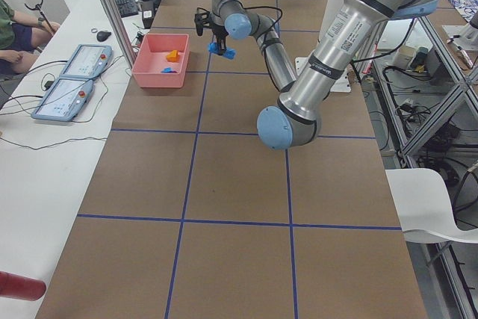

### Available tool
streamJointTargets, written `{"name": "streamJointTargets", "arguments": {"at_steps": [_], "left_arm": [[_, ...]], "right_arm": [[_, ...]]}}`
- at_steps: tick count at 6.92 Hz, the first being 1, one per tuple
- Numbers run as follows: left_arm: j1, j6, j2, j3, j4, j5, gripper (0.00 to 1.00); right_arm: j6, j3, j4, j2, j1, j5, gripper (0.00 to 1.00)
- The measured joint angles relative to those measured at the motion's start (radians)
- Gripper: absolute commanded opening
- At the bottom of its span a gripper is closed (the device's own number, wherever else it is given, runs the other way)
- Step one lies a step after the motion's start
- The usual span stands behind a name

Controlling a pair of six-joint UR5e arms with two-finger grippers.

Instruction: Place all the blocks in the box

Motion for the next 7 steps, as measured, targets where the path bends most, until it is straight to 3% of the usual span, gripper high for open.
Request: {"name": "streamJointTargets", "arguments": {"at_steps": [5, 7], "left_arm": [[-0.097, 0.000, -0.494, 0.708, -0.049, 0.002, 0.00], [-0.098, -0.010, -0.616, 0.966, -0.152, 0.020, 0.00]], "right_arm": [[-0.180, -0.063, 0.000, -0.113, 0.132, 0.029, 0.99], [-0.265, -0.084, 0.001, -0.159, 0.179, 0.029, 0.99]]}}
